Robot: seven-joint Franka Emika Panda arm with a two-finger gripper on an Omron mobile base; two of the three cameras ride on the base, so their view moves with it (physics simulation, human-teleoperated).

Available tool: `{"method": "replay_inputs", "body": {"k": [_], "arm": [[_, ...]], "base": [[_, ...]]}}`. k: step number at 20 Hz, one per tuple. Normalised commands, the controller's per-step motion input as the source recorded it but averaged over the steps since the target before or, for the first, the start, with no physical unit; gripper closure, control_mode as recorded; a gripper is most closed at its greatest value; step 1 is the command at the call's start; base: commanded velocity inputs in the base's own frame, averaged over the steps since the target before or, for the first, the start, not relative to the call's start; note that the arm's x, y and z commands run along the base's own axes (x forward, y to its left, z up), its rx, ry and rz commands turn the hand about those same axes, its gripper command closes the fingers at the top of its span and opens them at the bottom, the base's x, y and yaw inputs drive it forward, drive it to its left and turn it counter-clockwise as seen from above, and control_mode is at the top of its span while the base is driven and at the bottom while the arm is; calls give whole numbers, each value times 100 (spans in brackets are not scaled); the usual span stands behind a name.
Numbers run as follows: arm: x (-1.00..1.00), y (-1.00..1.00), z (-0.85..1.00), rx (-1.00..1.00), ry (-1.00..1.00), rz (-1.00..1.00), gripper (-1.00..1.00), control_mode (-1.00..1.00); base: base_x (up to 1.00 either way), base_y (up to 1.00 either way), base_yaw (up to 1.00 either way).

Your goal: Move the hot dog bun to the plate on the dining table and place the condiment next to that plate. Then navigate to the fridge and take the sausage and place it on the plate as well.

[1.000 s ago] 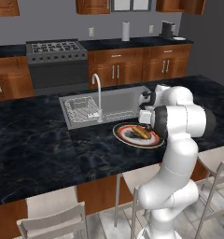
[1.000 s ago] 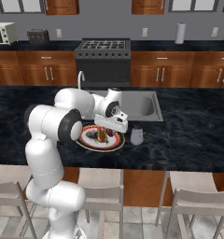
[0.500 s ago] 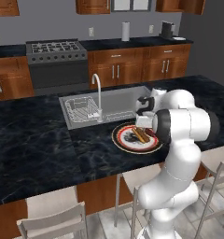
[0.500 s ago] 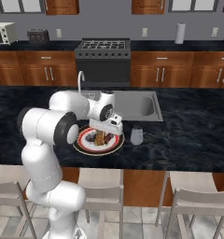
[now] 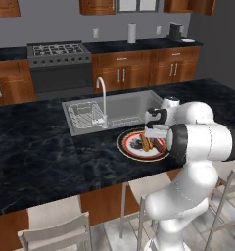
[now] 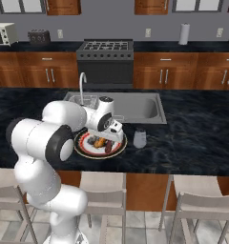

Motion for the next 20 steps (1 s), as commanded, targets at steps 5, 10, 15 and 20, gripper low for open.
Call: {"method": "replay_inputs", "body": {"k": [5, 10, 15, 20], "arm": [[-51, 0, 44, -1, -21, -3, -100, -100], [-41, 0, 87, -1, -17, -5, -100, -100], [-44, 0, 90, 0, -9, -6, -100, -100], [-51, 0, 82, 0, -6, -5, -100, -100]], "base": [[0, 0, 0], [0, 0, 0], [0, 0, 0], [0, 0, 0]]}}
